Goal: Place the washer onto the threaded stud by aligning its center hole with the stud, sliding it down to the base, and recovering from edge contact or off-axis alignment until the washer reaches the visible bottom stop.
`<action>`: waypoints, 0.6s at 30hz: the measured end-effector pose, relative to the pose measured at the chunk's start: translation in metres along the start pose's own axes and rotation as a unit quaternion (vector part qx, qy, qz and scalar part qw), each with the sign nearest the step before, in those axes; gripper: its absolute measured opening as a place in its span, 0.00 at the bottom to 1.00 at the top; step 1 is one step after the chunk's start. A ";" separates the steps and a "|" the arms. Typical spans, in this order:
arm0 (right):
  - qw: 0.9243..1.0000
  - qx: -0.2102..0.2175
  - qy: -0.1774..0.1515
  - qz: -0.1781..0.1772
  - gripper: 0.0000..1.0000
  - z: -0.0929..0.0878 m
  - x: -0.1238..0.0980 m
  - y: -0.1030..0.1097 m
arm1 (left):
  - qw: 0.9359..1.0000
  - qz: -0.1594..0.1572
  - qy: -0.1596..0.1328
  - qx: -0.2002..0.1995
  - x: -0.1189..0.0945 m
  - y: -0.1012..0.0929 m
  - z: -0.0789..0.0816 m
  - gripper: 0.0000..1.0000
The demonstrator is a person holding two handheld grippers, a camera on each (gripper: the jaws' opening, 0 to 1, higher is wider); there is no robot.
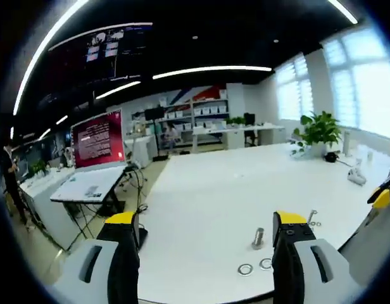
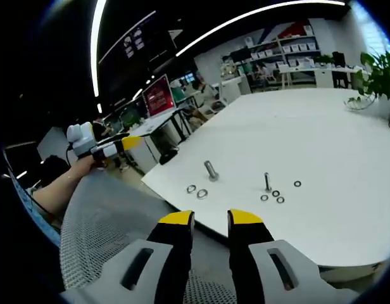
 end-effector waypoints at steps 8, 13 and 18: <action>1.000 0.023 0.007 -0.008 0.20 -0.003 0.001 -0.003 | 0.998 -0.030 0.032 0.043 0.007 -0.008 -0.010 0.74; 0.999 0.024 -0.026 -0.022 0.20 0.004 -0.004 -0.008 | 0.994 -0.101 0.042 0.026 0.013 -0.014 -0.016 0.79; 0.999 0.038 -0.003 -0.027 0.20 -0.001 -0.001 -0.009 | 0.988 -0.145 0.045 -0.032 0.017 -0.011 -0.020 0.79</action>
Point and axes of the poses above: the point that each gripper's makers call its tool centre point, and the gripper's own axes: x roughly forward along the fingers, y roughly to its left, z roughly out of its top, the point moved 4 cm from there along -x, roughly backward along the fingers, and after that the axes turned 13 degrees about y, right-handed, at the moved point
